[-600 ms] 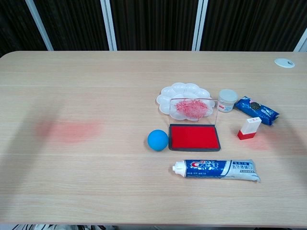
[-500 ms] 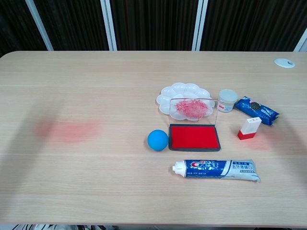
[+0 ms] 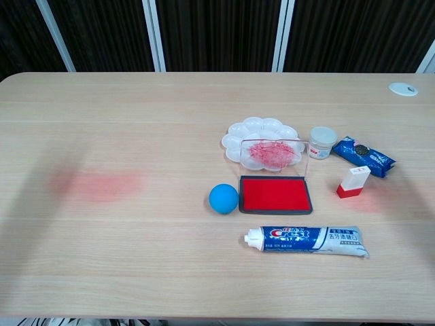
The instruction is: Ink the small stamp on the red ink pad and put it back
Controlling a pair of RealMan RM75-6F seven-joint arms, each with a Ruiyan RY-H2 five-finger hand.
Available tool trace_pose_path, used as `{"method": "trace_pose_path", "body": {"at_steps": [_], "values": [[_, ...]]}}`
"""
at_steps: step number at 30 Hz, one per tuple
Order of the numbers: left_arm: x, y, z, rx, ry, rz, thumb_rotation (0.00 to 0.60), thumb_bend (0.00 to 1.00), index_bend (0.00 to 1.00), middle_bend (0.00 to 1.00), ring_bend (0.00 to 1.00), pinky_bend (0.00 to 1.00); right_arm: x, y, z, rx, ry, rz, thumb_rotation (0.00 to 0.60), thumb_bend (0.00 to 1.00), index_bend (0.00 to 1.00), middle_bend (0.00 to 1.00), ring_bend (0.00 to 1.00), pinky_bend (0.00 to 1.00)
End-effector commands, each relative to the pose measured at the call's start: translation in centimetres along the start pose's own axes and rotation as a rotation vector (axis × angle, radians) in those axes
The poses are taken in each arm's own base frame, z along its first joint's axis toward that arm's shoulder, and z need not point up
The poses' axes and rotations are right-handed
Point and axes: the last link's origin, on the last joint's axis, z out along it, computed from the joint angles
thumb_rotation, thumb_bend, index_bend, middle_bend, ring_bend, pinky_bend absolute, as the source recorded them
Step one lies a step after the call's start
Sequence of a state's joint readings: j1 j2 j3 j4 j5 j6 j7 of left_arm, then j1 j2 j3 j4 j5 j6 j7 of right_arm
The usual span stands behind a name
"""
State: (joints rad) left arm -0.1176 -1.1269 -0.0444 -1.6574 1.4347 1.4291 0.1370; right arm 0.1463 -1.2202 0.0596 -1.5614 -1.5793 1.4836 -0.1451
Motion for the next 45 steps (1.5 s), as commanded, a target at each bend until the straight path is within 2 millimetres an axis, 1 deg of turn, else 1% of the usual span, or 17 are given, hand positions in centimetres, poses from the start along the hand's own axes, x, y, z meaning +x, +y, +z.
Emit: {"method": "trace_pose_path", "body": {"at_steps": [1, 5, 7, 11, 13, 16, 21, 28, 33, 40, 45], "values": [[0.0, 0.0, 0.2, 0.002, -0.004, 0.001, 0.6, 0.03, 0.0, 0.0, 0.0, 0.0, 0.0, -0.4, 0.4, 0.006, -0.001, -0.002, 0.6, 0.12, 0.0, 0.0, 0.0, 0.2], [0.0, -0.1, 0.3, 0.003, -0.003, 0.001, 0.6, 0.03, 0.0, 0.0, 0.0, 0.0, 0.1, -1.3, 1.1, 0.033, -0.005, -0.001, 0.6, 0.12, 0.0, 0.0, 0.0, 0.2], [0.1, -0.1, 0.2, 0.004, -0.005, -0.006, 0.6, 0.03, 0.0, 0.0, 0.0, 0.0, 0.2, -1.8, 1.6, 0.046, -0.007, -0.01, 0.6, 0.12, 0.02, 0.04, 0.02, 0.22], [0.2, -0.2, 0.3, 0.009, -0.008, -0.009, 0.6, 0.03, 0.0, 0.0, 0.0, 0.0, -0.2, -3.1, 3.2, 0.073, -0.016, -0.02, 0.6, 0.15, 0.16, 0.17, 0.14, 0.32], [0.2, -0.2, 0.3, 0.011, -0.01, -0.011, 0.6, 0.03, 0.0, 0.0, 0.0, 0.0, -0.4, -3.7, 3.9, 0.081, -0.026, -0.02, 0.6, 0.16, 0.2, 0.21, 0.17, 0.34], [0.2, -0.2, 0.4, 0.012, -0.014, -0.01, 0.6, 0.03, 0.0, 0.0, 0.0, 0.0, -1.2, -5.0, 5.4, 0.103, -0.058, -0.021, 0.6, 0.17, 0.22, 0.22, 0.19, 0.35], [0.2, -0.2, 0.4, 0.009, -0.017, -0.015, 0.6, 0.03, 0.0, 0.0, 0.0, 0.0, -3.1, -6.5, 7.0, 0.115, -0.121, -0.046, 0.6, 0.18, 0.23, 0.23, 0.2, 0.35], [0.2, -0.2, 0.5, 0.01, -0.033, -0.029, 0.6, 0.03, 0.0, 0.0, 0.0, 0.0, -5.2, -7.4, 8.1, 0.099, -0.184, -0.07, 0.6, 0.19, 0.27, 0.27, 0.23, 0.35], [0.2, -0.2, 0.6, 0.011, -0.045, -0.037, 0.6, 0.03, 0.0, 0.0, 0.0, 0.0, -6.4, -7.7, 8.8, 0.088, -0.205, -0.072, 0.6, 0.21, 0.31, 0.29, 0.24, 0.35], [0.3, -0.3, 0.7, 0.013, -0.052, -0.047, 0.6, 0.03, 0.0, 0.0, 0.0, 0.0, -7.8, -8.0, 9.2, 0.083, -0.234, -0.082, 0.6, 0.24, 0.34, 0.32, 0.27, 0.35], [0.3, -0.3, 0.7, 0.015, -0.057, -0.051, 0.6, 0.03, 0.0, 0.0, 0.0, 0.0, -8.9, -8.1, 9.5, 0.076, -0.254, -0.081, 0.6, 0.26, 0.37, 0.35, 0.29, 0.4]]}}
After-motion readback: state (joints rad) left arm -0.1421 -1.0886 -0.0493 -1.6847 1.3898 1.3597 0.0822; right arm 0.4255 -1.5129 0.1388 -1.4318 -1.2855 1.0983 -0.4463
